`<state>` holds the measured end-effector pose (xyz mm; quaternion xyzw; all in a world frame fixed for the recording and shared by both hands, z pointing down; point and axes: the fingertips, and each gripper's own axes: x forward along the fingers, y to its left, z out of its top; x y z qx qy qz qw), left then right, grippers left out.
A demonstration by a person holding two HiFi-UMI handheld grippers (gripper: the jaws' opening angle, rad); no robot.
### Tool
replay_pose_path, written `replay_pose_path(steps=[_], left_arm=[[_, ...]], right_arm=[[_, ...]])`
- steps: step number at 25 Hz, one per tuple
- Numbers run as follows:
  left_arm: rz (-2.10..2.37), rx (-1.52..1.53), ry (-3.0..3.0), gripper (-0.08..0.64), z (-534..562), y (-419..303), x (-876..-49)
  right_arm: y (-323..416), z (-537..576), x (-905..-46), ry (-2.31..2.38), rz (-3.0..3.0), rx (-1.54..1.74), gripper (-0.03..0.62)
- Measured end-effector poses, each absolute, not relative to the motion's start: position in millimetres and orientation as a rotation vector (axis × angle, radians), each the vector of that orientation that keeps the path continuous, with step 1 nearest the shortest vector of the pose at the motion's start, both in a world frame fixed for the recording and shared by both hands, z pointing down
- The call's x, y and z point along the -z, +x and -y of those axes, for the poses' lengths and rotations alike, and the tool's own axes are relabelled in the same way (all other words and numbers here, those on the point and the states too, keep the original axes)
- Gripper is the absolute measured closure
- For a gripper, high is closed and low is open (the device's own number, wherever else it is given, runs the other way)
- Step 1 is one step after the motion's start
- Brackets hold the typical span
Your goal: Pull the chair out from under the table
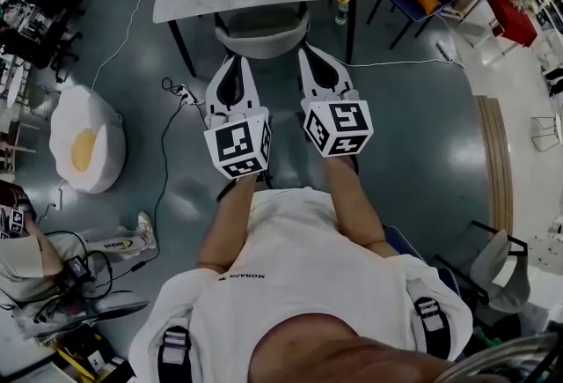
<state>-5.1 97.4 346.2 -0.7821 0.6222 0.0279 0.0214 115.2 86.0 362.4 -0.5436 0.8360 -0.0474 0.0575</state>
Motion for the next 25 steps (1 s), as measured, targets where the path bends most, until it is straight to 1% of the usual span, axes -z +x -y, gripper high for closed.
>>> replay_pose_path(steps=[7,14,19,25], left_arm=[[-1.984,0.005,-2.366,0.558,-104,24,-362],[-2.020,0.046,-2.350,0.557,-84,14,-373],[-2.015,0.032,-2.376,0.558,-44,1,-385],[-1.983,-0.004,-2.422,0.557,31,-22,-384]], right_arm=[[143,-78,-372,-1.594,-2.557,0.168,0.586],[133,-55,-386,-1.564,-2.566,0.245,0.586],[115,-18,-395,-1.595,-2.581,0.232,0.586],[90,51,-392,-1.610,-2.569,0.231,0.586]])
